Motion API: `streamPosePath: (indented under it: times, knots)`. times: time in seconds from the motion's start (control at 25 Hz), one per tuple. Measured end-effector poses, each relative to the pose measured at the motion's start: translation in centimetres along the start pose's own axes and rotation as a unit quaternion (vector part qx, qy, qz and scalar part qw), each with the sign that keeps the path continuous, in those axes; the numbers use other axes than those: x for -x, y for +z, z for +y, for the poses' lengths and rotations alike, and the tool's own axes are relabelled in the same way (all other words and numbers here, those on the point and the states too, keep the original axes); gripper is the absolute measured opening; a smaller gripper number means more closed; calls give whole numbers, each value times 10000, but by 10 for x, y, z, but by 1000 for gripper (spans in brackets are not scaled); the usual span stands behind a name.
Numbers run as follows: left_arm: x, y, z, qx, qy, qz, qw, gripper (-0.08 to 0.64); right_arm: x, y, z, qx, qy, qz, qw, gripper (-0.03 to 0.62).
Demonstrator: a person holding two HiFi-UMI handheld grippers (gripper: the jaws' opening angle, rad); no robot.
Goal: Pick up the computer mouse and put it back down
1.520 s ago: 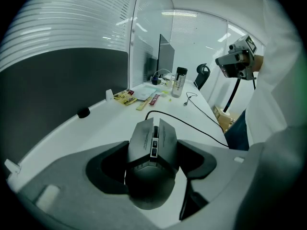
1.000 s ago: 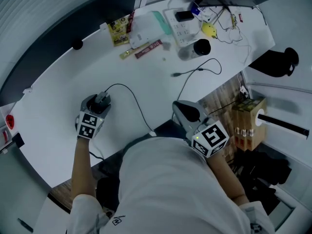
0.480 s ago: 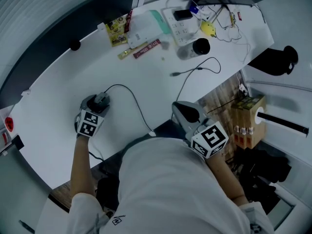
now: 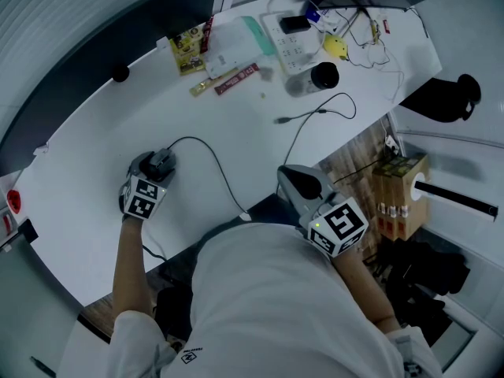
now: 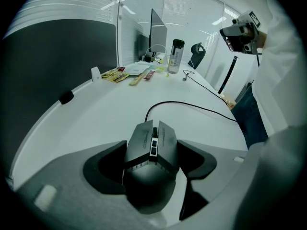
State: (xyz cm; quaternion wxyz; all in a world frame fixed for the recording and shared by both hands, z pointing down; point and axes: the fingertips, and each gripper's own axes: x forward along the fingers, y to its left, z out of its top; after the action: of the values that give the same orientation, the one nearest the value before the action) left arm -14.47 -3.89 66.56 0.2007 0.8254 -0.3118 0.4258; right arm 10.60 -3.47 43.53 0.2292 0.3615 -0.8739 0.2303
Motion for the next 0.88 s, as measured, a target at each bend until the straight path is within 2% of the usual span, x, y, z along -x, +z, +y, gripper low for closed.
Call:
streamPosePath:
  times: [0.16,0.28,0.52,0.68,0.88]
  knots:
    - [-1,0,-1,-55,-50,46,10000,315,0,-1,0,-10,-1,9,10000,3]
    - [0,1,-1,55,-84,2,9999,316,0,0,0,7,20,-18,10000,3]
    - [8,8,2,112,54,-130,9998,327,-1,4,2,43,98,-62,9999,3]
    - [19,16,4,221,208,-255,9992,327,-3,8,4,94,219,-115,9997,3]
    - [44,30,11,487,620,-570,9953,326,-7,15,9,172,432,-190,9987,3]
